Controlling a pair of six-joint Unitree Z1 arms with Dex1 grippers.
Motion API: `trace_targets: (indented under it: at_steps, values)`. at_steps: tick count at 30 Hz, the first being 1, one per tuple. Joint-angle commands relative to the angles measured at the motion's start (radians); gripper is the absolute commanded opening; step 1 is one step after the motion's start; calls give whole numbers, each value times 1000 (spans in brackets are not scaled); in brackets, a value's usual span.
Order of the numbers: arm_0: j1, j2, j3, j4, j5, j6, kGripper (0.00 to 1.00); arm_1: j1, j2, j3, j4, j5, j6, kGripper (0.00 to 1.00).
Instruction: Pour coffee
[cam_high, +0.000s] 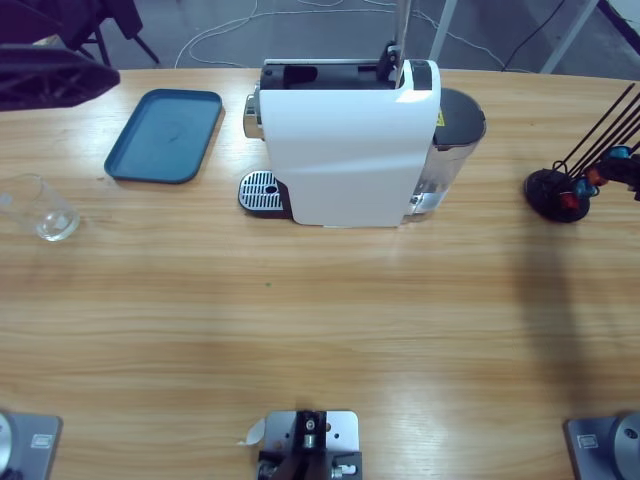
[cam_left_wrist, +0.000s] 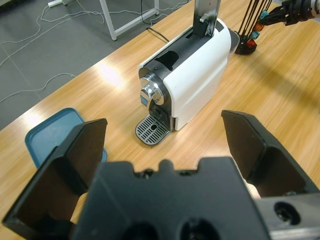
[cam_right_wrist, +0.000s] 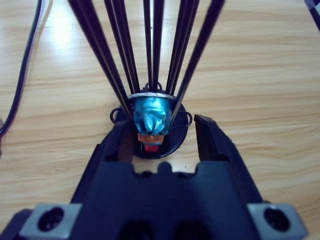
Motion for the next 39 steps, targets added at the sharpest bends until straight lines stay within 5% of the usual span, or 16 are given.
trace_targets:
  at_steps: [1,8,10,19,39]
  values:
    - [-7,31,42,-6,-2,-21,1000,-13,39,-9,-31,-8,-8,471]
    - [-7,28,42,-6,-2,-24,1000,-16,40,-7,-29,-2,-8,330]
    - [-7,27,45,-6,-2,-25,1000,-16,39,-6,-29,-2,-8,223]
    - [-14,26,47,-6,0,-28,1000,-16,19,-17,-14,5,-9,96]
    - [-43,37,89,-37,-10,-40,1000,71,-167,-282,311,-37,7,94]
